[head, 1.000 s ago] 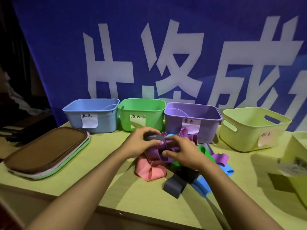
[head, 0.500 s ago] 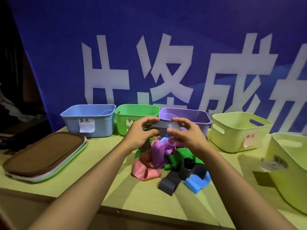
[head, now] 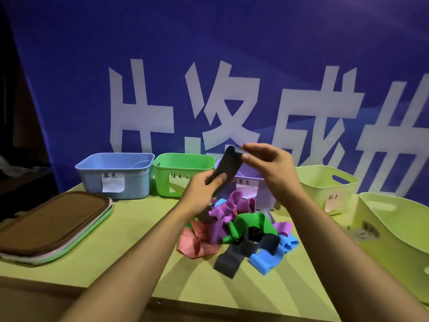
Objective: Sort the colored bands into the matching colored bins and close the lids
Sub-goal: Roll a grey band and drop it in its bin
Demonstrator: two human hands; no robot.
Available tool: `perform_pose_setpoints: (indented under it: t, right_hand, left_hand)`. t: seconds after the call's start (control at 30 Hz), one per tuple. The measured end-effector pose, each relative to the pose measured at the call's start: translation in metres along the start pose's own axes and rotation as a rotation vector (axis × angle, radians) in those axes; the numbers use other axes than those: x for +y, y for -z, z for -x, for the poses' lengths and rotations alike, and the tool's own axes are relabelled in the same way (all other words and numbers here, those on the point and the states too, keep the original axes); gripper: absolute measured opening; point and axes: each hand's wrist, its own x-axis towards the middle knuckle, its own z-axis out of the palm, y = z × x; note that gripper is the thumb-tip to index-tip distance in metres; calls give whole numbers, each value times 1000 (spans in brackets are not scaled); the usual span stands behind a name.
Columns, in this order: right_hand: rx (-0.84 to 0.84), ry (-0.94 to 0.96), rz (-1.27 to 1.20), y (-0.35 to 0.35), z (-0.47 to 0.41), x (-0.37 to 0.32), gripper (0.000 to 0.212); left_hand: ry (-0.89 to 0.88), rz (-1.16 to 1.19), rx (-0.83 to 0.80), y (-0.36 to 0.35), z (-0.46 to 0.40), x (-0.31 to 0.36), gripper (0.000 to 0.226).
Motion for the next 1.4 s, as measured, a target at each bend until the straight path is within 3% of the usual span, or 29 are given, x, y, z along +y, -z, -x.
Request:
perform_pose_setpoints:
  t: [0.13,0.37,0.87,1.0,1.1,1.27,1.4]
  right_hand:
    - [79,124,85,-7,-12,-25,9]
    - [196,271,285,-9,-19,-56,17]
    - [331,119,264,-18,-14,-7,15]
    - [327,129,239,-20,-20,-7,17]
    - [319,108,218,-18,-22,-3,17]
    - [300,24,180,-15,-19,21,18]
    - [287,-14,131,-9,-12,48,15]
  left_hand:
    - [27,22,-58,-1,6,4,11]
    - [98,78,-279,2,29,4,9]
    - [157,56,-345,-25,69,-55,20]
    - [255,39,-313,-29,72,-67,22]
    - [294,-10,-375,-26,80,-68,35]
    - [368,-35,-525,-29,91,-63,16]
    - [389,-165,-484,-33,96,-58,14]
